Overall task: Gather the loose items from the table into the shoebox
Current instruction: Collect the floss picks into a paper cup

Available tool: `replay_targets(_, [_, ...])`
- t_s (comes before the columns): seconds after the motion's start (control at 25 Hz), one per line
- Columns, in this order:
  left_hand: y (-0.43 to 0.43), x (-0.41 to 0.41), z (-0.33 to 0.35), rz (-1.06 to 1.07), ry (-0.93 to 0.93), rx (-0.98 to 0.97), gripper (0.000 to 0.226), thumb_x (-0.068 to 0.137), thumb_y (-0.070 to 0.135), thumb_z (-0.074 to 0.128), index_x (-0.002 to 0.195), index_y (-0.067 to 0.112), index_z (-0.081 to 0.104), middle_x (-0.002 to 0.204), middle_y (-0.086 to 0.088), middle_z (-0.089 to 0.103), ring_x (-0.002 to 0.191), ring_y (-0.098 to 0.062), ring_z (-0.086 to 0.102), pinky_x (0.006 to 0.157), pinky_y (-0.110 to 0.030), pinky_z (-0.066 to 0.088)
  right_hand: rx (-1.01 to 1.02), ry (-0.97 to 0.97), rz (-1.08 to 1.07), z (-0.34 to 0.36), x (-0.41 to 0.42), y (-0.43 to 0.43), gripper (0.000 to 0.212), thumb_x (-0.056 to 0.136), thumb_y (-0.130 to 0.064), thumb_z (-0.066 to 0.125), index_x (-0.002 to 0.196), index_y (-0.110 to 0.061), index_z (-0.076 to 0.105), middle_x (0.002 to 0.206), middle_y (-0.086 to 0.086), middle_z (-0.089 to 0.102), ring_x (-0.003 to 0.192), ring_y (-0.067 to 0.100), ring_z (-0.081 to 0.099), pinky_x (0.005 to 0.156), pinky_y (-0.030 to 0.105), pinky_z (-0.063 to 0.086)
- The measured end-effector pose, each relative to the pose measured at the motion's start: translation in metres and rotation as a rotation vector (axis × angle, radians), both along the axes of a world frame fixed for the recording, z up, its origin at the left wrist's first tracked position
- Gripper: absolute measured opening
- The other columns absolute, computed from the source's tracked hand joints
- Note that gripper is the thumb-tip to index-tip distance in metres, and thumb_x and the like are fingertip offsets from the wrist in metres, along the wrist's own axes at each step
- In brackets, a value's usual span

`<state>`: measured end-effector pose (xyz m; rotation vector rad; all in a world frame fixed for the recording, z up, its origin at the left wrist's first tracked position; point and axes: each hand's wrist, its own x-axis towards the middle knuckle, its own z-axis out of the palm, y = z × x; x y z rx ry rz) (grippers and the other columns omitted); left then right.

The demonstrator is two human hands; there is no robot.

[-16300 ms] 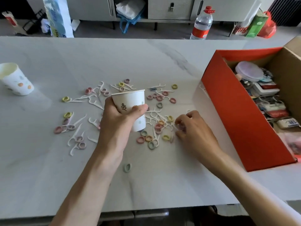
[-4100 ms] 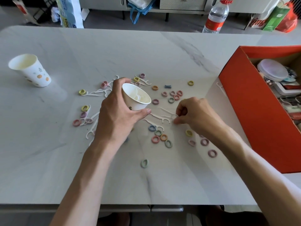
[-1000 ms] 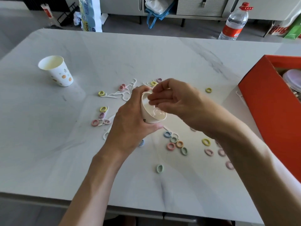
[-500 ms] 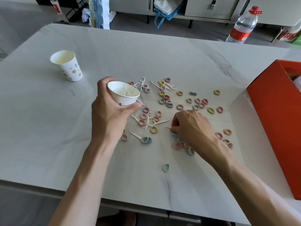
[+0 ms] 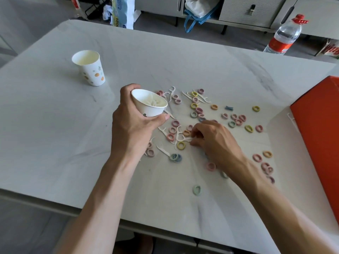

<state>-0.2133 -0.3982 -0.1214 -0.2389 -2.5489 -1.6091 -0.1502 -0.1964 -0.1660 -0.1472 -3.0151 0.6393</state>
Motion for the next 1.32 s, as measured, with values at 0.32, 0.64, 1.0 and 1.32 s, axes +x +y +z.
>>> replay_targets(0.32, [0.001,0.000,0.008,-0.006,-0.039,0.045,0.075,0.060,0.029,0.090,0.123,0.025,0.049,0.096,0.014,0.062,0.084,0.003,0.055,0.064,-0.001,0.040,0.208,-0.046,0.123,-0.004,0.005,0.002,0.013,0.090,-0.031,0.063,0.089,-0.019,0.057,0.090,0.001,0.058,0.086,0.021,0.056,0.066,0.031,0.038])
replay_targets(0.64, [0.000,0.001,0.016,0.003,-0.044,0.061,0.076,0.062,0.030,0.090,0.124,0.024,0.047,0.106,0.008,0.065,0.094,-0.013,0.061,0.075,-0.017,0.047,0.092,0.090,0.459,0.002,-0.019,-0.012,0.019,0.082,-0.006,0.073,0.101,-0.007,0.069,0.086,0.005,0.067,0.079,0.023,0.061,0.067,0.036,0.050])
replay_targets(1.0, [-0.001,0.001,0.019,0.002,-0.055,0.077,0.076,0.062,0.030,0.090,0.125,0.023,0.048,0.105,0.008,0.065,0.092,-0.012,0.060,0.068,-0.006,0.041,0.000,0.005,0.254,0.000,-0.023,-0.015,0.030,0.079,-0.016,0.077,0.107,-0.016,0.066,0.081,-0.009,0.058,0.072,0.010,0.052,0.066,0.023,0.041])
replay_targets(1.32, [-0.004,0.000,0.020,0.004,-0.059,0.081,0.074,0.062,0.029,0.090,0.123,0.023,0.048,0.106,0.007,0.065,0.095,-0.014,0.061,0.074,-0.017,0.046,0.056,-0.003,0.240,0.003,-0.019,-0.022,0.011,0.082,-0.015,0.073,0.087,-0.016,0.063,0.080,-0.006,0.062,0.068,0.009,0.054,0.062,0.030,0.045])
